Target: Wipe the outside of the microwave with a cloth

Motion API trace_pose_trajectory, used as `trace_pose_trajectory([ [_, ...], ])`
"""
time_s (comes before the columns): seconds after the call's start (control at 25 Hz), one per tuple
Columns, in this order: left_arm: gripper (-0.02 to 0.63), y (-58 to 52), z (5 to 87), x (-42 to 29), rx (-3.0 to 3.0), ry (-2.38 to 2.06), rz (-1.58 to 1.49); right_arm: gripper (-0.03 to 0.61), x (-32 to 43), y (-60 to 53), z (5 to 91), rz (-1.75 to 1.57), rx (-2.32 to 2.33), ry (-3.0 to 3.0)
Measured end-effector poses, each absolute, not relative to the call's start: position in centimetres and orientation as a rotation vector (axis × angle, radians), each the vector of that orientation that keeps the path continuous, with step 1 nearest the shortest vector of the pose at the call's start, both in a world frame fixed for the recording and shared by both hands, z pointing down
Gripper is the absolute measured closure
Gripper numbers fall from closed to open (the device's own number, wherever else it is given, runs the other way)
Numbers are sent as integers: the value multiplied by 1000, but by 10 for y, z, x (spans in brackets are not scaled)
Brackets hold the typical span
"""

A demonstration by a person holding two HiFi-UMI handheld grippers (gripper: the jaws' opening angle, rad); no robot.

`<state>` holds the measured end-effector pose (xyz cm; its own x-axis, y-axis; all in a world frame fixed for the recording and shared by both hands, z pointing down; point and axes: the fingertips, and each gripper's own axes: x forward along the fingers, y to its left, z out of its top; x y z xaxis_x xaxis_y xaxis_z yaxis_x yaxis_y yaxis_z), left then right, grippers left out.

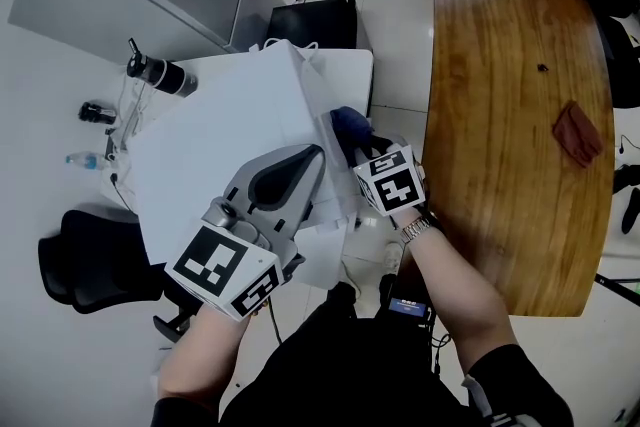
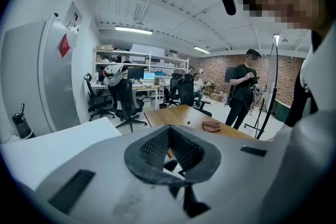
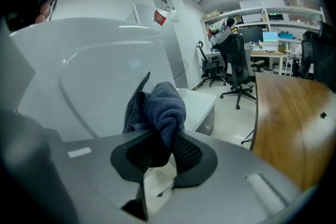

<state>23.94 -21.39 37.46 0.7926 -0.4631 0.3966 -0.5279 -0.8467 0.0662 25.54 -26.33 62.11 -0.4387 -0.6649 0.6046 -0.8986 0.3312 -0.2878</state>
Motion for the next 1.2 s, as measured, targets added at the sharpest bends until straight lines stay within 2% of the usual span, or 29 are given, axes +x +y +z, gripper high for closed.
trace_pose_trajectory([
  [0.56,609,-207,378,225,2789,-835,564,508,260,-241,674,924,1310,-2059],
  [0.92,608,-187,363,214,2807,-855,501,508,282,-217,646,874,1379,-2039],
  [1.2,609,-167,347,173,2808,-939,441,508,287,-184,596,776,1447,-2058],
])
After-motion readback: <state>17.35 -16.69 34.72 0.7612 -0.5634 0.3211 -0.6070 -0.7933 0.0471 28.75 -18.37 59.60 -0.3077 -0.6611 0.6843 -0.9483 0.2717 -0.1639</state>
